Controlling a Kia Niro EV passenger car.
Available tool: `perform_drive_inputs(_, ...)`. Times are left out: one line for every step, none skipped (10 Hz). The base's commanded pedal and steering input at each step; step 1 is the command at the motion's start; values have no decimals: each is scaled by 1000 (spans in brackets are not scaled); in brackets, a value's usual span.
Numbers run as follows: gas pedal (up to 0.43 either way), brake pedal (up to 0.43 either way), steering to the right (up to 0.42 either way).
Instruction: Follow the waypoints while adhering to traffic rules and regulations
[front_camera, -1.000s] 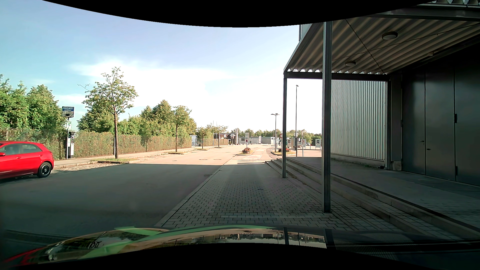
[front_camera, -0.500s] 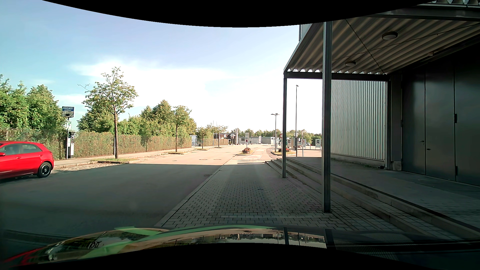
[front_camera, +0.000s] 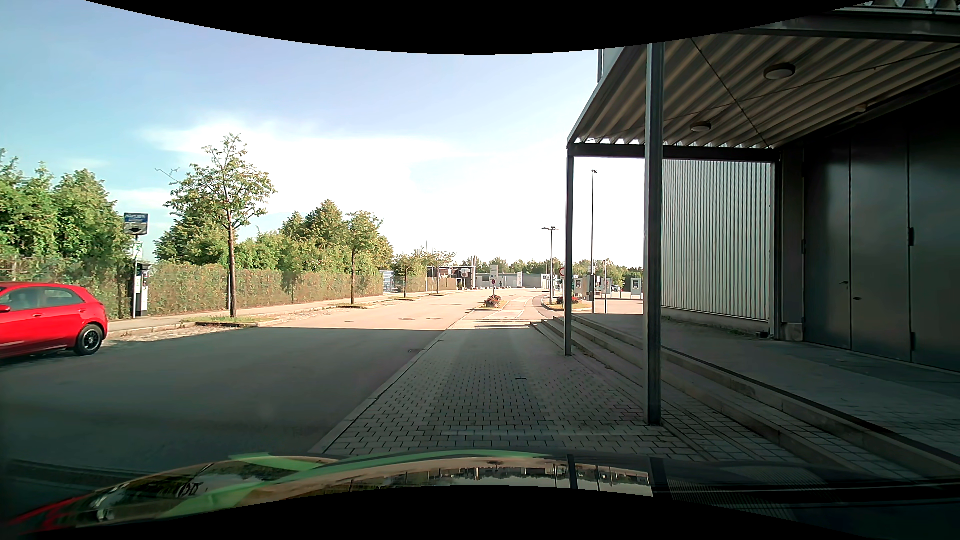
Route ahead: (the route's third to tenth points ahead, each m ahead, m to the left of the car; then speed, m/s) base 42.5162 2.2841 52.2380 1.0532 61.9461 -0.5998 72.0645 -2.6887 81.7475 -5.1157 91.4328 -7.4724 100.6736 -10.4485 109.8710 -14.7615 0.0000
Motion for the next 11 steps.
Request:
perform_drive_inputs(0, 268, -68)
perform_drive_inputs(0, 268, -68)
perform_drive_inputs(0, 268, -68)
perform_drive_inputs(0, 268, -68)
perform_drive_inputs(0, 268, -67)
perform_drive_inputs(0, 262, -67)
perform_drive_inputs(0, 268, -67)
perform_drive_inputs(0, 268, -67)
perform_drive_inputs(0, 268, -68)
perform_drive_inputs(0, 268, -67)
perform_drive_inputs(0, 268, -68)
